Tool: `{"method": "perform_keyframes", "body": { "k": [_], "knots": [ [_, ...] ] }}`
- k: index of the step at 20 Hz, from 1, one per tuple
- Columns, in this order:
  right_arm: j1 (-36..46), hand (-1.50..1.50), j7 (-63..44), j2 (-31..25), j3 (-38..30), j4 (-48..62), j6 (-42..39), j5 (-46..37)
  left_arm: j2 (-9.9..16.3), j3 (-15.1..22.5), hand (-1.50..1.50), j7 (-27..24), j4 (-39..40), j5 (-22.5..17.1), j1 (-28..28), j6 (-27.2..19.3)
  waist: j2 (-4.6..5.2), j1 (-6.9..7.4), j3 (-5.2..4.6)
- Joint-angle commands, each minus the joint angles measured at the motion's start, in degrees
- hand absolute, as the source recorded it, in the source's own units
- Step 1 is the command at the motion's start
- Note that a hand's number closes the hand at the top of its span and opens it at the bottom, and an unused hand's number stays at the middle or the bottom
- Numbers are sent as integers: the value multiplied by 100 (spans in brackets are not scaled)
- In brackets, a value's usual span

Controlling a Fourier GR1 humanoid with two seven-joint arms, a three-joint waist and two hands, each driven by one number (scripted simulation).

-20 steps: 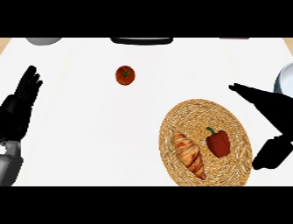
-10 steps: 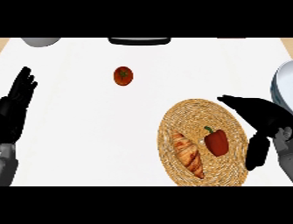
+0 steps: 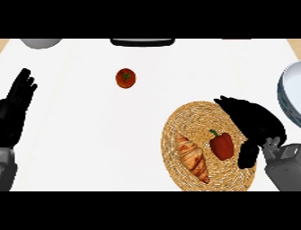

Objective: Pick the bell pepper from the placemat and place it in the bowl

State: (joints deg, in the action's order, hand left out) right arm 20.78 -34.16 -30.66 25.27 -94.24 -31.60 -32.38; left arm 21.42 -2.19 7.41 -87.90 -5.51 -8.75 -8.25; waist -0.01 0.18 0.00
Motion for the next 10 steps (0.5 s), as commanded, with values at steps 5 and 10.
{"method": "perform_keyframes", "body": {
  "k": [5,10],
  "knots": [
    [-327,-150,238,568,7,529,9,-711,-54,-353,0,-84,70,-37,72,305,1,2,-1],
    [-563,-150,396,579,-324,320,-268,-861,-57,-546,0,-30,503,72,-424,443,2,-31,-1]
  ]
}}
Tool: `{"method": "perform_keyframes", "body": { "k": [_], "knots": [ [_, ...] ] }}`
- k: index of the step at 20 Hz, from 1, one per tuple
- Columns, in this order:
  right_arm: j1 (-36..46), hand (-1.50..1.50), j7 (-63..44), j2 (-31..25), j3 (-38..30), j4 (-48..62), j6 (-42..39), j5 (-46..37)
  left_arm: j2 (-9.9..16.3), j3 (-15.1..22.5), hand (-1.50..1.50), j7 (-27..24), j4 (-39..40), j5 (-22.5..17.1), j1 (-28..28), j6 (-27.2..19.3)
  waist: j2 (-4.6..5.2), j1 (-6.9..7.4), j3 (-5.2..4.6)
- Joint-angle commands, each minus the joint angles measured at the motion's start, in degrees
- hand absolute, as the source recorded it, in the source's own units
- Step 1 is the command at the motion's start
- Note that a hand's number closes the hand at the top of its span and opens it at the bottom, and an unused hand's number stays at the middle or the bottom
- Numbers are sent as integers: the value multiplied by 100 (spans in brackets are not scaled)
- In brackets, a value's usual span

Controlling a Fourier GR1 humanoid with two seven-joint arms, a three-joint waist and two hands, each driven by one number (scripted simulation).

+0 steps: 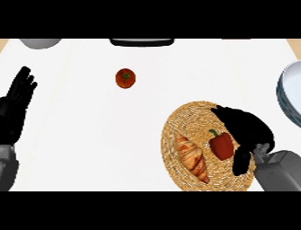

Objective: Pick the bell pepper from the placemat and place it in the bowl

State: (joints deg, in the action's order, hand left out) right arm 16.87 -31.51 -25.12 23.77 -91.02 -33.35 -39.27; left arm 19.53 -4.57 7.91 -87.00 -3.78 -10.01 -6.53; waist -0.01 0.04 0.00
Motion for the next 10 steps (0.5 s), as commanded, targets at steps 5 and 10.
{"method": "perform_keyframes", "body": {
  "k": [5,10],
  "knots": [
    [-459,-150,274,458,-77,50,145,-726,-71,-264,0,70,-251,52,158,306,-3,-1,0],
    [-71,-150,699,654,-315,846,215,-1129,-314,-208,0,-21,-71,259,32,266,0,5,0]
  ]
}}
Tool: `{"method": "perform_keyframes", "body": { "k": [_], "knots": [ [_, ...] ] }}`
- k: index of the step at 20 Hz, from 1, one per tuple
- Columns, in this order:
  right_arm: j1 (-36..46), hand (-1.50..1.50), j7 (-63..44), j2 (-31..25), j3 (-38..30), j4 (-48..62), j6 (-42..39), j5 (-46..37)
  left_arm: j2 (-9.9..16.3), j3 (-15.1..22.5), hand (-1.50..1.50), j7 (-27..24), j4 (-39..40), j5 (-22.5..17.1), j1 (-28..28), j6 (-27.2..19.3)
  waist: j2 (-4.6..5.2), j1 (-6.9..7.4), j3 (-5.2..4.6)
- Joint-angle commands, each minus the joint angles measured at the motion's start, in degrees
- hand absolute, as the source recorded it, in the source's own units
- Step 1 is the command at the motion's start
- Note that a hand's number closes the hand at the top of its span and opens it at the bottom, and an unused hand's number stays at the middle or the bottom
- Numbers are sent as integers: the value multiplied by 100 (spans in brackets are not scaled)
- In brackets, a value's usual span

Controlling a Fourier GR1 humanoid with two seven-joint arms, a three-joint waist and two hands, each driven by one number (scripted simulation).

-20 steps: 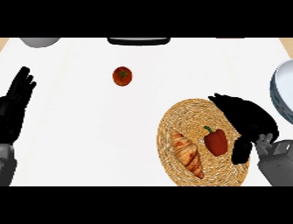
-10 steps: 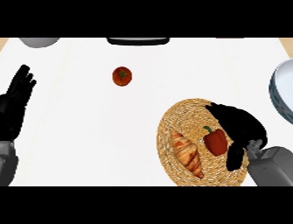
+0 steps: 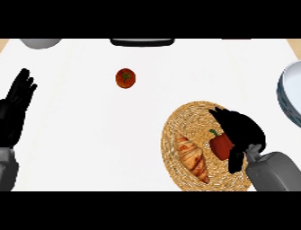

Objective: Pick the bell pepper from the placemat and place it in the bowl

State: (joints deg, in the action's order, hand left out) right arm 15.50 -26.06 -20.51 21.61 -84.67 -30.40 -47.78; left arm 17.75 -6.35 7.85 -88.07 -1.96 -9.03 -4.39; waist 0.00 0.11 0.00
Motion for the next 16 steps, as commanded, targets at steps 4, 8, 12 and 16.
{"method": "perform_keyframes", "body": {
  "k": [4,8,12,16],
  "knots": [
    [90,150,205,505,-163,732,-106,-153,-245,72,0,-172,74,283,35,-35,3,-1,-1],
    [183,150,1074,229,-285,943,78,-228,-154,-106,0,-138,80,115,42,198,4,4,0],
    [583,150,1446,535,-321,1954,589,-469,-151,-138,0,-168,-263,136,248,217,11,61,2],
    [316,150,1224,669,-300,1353,621,-714,-283,-143,0,-222,393,390,-276,33,4,-12,-1]
  ]
}}
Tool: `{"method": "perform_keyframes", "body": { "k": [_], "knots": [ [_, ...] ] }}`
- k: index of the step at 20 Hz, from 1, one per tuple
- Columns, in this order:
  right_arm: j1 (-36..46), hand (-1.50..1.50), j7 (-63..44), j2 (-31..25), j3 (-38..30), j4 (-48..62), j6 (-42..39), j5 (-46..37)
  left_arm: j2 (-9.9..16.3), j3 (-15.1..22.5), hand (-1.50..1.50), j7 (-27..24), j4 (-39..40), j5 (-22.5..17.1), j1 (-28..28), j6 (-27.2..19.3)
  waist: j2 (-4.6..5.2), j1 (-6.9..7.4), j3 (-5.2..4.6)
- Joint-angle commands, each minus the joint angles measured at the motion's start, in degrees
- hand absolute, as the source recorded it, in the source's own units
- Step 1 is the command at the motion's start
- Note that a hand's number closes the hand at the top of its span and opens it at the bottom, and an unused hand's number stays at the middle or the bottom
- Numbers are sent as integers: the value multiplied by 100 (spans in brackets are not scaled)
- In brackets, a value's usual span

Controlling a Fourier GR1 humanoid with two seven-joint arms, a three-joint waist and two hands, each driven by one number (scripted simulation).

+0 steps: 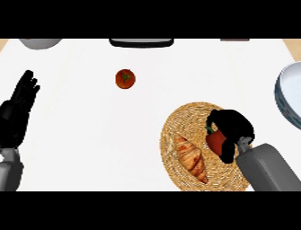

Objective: Pick the bell pepper from the placemat and place it in the bowl

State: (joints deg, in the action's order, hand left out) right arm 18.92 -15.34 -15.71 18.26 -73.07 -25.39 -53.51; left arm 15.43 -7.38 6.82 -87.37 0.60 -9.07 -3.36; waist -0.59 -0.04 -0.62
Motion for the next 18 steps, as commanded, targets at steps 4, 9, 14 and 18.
{"method": "perform_keyframes", "body": {
  "k": [4,9,14,18],
  "knots": [
    [-977,150,2066,-1036,331,-695,519,6,115,-129,0,187,-285,-47,109,67,28,-59,67],
    [-1839,150,3765,-2350,332,-2113,923,218,-11,-150,0,32,-121,72,189,-125,-4,-258,62],
    [-2768,150,4646,-3079,-867,-2656,1684,834,222,-390,0,-70,-317,-255,495,265,12,-143,62],
    [-3078,150,4945,-3327,-2153,-3307,1726,1880,163,-403,0,111,-196,-169,283,82,-10,-302,58]
  ]
}}
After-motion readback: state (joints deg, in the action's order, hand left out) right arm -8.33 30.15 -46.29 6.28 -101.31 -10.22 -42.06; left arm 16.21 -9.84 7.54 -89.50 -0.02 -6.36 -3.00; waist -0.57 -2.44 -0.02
